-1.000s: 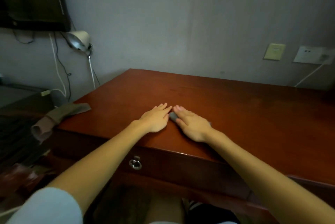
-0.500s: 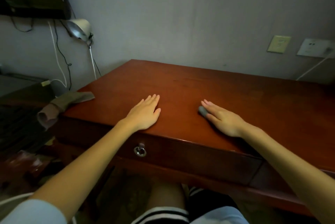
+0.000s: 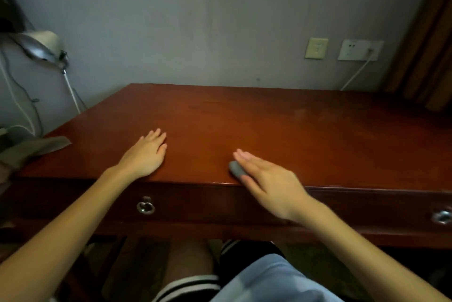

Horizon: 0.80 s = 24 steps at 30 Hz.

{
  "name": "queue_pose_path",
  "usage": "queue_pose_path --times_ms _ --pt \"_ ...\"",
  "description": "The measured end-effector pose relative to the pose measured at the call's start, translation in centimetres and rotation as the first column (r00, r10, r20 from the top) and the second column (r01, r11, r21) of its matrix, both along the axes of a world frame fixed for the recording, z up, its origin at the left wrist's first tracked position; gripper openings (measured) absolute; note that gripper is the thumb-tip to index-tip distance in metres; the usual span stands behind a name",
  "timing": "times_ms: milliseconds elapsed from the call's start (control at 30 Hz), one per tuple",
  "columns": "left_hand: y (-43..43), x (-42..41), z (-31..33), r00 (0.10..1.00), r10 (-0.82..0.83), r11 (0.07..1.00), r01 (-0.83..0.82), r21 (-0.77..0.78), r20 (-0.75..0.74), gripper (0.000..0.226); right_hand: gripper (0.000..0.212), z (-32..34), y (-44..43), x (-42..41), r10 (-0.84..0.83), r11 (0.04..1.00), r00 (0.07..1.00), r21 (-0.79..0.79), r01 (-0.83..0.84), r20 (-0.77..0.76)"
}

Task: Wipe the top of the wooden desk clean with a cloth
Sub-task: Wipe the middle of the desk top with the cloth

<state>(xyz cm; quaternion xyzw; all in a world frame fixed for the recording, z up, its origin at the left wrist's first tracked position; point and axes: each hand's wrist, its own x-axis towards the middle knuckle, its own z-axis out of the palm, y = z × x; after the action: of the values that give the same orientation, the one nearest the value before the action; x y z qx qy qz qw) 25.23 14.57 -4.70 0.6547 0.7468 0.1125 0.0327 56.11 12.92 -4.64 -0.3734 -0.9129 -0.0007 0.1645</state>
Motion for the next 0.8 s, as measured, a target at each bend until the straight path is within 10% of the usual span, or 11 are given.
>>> queue_pose_path --times_ms 267,567,800 --pt "1.3 4.1 1.3 0.998 -0.062 0.998 0.062 -0.023 0.015 0.051 0.054 1.4 8.6 2.6 -0.273 0.936 0.957 -0.200 0.289 0.100" --pt "3.9 10.3 0.2 0.989 -0.146 0.988 0.147 -0.045 0.022 0.054 0.053 0.0 -1.1 1.8 0.015 0.999 1.000 -0.040 -0.015 0.006" --pt "3.6 10.9 0.4 0.993 -0.114 0.990 0.112 -0.081 -0.029 0.054 0.052 1.5 3.9 12.4 -0.341 0.910 0.939 -0.235 0.342 0.046"
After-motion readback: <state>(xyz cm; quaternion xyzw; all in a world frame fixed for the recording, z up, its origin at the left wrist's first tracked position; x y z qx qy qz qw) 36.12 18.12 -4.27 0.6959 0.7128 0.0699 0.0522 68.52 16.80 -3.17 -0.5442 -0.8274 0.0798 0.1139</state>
